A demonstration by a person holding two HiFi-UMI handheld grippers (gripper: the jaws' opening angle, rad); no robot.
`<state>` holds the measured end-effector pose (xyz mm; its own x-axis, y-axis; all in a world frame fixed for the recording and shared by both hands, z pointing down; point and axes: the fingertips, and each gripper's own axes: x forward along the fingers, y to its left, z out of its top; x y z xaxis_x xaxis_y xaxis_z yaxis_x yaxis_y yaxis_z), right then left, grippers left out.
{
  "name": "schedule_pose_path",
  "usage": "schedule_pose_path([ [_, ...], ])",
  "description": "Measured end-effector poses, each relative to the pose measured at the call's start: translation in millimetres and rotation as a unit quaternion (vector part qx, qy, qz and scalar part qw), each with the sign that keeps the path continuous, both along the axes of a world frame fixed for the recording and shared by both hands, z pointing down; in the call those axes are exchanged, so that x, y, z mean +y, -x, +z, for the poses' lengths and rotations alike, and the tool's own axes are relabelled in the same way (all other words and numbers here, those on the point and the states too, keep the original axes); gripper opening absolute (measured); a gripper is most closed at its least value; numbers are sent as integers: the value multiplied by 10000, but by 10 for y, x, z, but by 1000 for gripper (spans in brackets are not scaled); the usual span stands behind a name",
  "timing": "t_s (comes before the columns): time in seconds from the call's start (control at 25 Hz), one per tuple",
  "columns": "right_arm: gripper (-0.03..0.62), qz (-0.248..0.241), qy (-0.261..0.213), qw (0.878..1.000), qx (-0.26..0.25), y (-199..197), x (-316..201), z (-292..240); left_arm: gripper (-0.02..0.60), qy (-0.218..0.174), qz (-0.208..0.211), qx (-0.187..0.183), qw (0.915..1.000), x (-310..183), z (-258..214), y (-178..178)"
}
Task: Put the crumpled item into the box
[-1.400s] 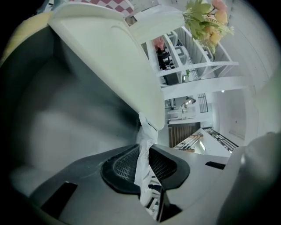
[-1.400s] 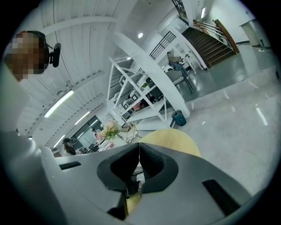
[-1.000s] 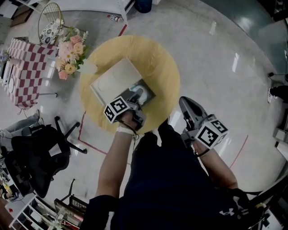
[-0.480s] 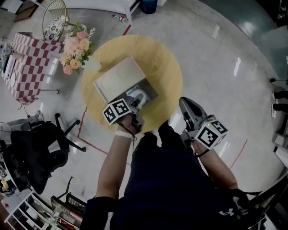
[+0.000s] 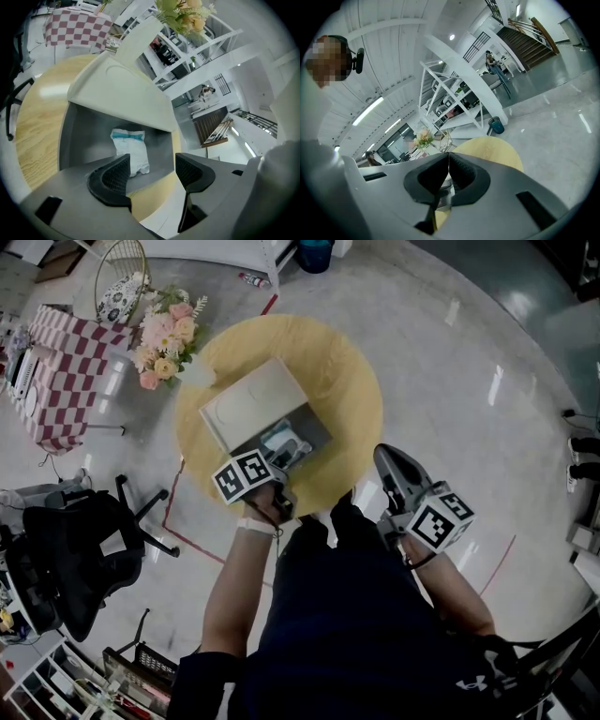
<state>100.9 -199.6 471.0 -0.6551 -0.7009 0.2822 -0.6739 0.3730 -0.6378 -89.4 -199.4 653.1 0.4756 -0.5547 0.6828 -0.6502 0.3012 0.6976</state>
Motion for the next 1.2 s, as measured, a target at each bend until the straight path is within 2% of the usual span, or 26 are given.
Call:
schedule_pose_path([
  [0.24,11,-101,-111,9999,0,61,-20,-104,302,-571,-31,179,9982,39,-482,53],
  [0.36,12,-187,-213,9996,-1,117,-50,-180,250,-1074,67,173,9940,32,-830,71],
  [0.56,12,-375,-487,9981,61,241,-85,-348,171,-1923,364,-393,9799,102,-1343,178],
  [0.76,12,-638,-802,9947,93,414,-75,-583,108,-2626,526,-994,9583,239,-1810,263],
  [0.92,11,-832,-1058,9909,102,575,-63,-790,77,-3166,649,-1266,9378,334,-2186,238],
  [1.04,12,-972,-1238,9875,93,718,-60,-934,54,-3547,691,-1537,9197,375,-2453,257],
  [1.2,12,-1111,-1490,9824,165,838,-36,-1116,25,-4015,652,-1997,8915,430,-2805,308],
])
